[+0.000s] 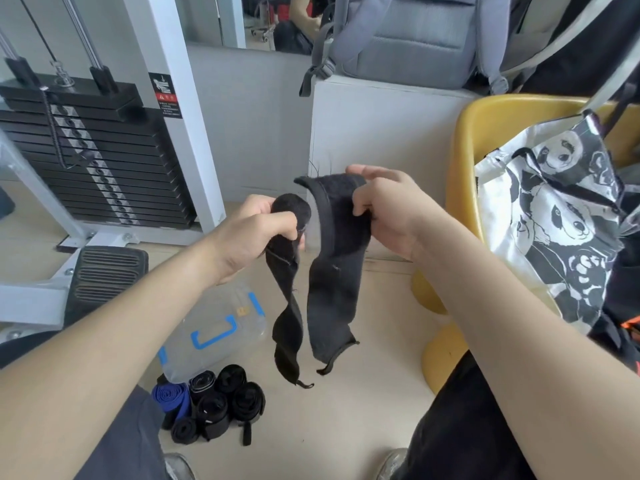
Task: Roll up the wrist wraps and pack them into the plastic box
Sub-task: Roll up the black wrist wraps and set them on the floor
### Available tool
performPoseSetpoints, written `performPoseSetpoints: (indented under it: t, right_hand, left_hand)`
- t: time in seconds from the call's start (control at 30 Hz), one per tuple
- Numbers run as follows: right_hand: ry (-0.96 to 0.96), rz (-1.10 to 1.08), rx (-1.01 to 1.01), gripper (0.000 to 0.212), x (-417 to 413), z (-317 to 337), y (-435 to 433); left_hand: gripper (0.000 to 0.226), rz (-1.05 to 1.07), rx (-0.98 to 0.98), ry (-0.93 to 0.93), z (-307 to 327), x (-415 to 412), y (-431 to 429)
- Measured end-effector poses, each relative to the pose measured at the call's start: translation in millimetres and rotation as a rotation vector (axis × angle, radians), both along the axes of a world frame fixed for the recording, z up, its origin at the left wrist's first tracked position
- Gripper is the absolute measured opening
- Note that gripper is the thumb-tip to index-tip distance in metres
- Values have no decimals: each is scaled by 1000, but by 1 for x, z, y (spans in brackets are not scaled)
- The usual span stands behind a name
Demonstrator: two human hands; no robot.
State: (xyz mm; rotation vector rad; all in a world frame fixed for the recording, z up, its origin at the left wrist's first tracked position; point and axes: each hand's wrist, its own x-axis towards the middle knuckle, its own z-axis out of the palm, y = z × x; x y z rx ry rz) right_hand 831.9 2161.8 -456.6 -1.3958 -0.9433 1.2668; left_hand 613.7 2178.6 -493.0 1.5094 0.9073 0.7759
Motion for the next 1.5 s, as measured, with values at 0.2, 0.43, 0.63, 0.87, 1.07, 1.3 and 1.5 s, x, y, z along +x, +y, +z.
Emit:
performPoseSetpoints:
  t: [0.2,0.43,0.63,0.87,1.07,1.3,1.5]
  right_hand:
    - [-14,65,96,64,14,3,-10]
    - [-306,273,-71,20,17,-1,-19]
    - [-498,474,-4,36,2,-7,-25]
    - [-542,606,3,52,-5,2,-35]
    - [-878,357,100,41,-3,-12,-23]
    - [-838,393,281,47,5,-6,-22]
    - [-729,911,-42,29,-5,-18,-34]
  left_hand:
    - [17,187,-108,9,3,4,2]
    - [53,173,-231,-241,5,8,7]
    - [24,7,-159,-129,0,16,-2]
    - [18,61,-46,12,-11,10,2]
    - [34,-117,-10,14,-15,6,-4]
    - [19,-14,7,-180,0,-3,0]
    - [21,221,-144,-404,5,-3,9]
